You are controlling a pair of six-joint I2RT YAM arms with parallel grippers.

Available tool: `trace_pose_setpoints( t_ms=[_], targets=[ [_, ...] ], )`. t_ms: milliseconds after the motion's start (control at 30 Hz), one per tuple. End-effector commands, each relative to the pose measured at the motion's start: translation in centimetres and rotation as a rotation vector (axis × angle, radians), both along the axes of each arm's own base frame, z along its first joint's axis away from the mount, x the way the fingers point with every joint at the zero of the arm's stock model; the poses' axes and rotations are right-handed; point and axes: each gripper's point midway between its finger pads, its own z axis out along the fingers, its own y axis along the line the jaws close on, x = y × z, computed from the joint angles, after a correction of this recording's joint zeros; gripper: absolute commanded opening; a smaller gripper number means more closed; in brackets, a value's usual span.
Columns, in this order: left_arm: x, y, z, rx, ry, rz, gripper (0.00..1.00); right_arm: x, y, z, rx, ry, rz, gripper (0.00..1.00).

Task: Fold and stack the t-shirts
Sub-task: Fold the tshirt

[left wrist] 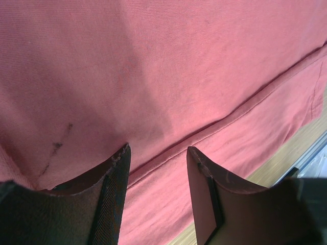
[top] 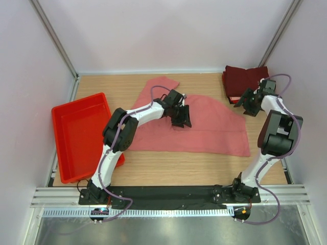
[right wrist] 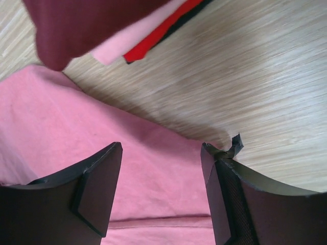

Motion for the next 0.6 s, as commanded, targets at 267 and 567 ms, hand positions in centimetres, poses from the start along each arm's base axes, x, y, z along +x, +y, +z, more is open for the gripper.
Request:
trace_pose_setpoints(
  t_ms=[267, 567],
  targets=[
    [-0.7, 0.6, -1.8, 0.037, 0.047, -0.003, 0.50, 1.2, 2.4, -1.4, 0.134, -0.014, 0.281, 0.65],
    [-0.5, 0.7, -2.2, 0.043, 0.048, -0.002, 0.50, 0.5, 3.3, -0.7, 0.064, 0.000, 0.257, 0.14]
  ],
)
